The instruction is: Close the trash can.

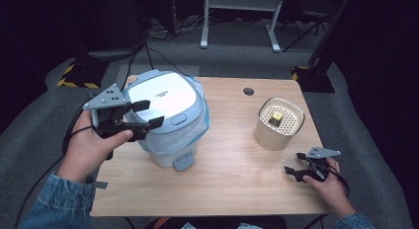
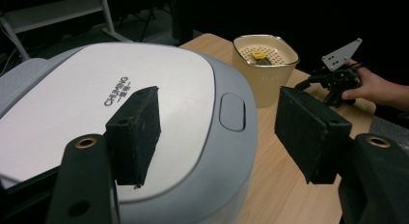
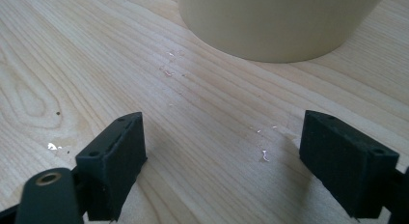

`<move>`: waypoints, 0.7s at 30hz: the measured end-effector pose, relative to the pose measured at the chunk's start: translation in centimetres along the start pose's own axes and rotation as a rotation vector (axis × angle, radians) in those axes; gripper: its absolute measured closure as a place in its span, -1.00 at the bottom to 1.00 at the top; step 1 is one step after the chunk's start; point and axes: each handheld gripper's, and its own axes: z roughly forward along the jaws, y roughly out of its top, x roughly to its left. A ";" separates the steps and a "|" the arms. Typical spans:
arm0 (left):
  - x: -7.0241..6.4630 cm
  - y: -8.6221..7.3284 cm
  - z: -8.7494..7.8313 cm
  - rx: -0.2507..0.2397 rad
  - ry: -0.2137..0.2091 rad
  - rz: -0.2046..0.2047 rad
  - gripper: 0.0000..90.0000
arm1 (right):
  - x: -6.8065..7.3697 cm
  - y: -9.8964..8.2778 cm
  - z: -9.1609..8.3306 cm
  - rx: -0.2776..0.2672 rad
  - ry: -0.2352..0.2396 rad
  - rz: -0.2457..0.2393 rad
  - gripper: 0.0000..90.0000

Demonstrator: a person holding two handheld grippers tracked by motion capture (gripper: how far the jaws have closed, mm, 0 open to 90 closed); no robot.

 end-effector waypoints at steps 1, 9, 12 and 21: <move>-0.3 -0.4 -0.3 0.004 0.010 0.005 -0.25 | 0.0 0.0 0.0 0.000 0.000 0.000 -0.63; -1.3 -3.9 -1.6 0.018 0.031 -0.013 -0.24 | 0.0 0.0 0.0 0.000 -0.001 0.000 -0.63; -1.4 -5.5 -1.8 0.020 0.045 -0.024 -0.24 | 0.0 0.0 0.0 0.000 -0.001 0.000 -0.63; -0.5 -10.6 -0.9 0.073 0.063 -0.061 -0.24 | 0.0 0.0 0.0 0.000 -0.001 0.000 -0.63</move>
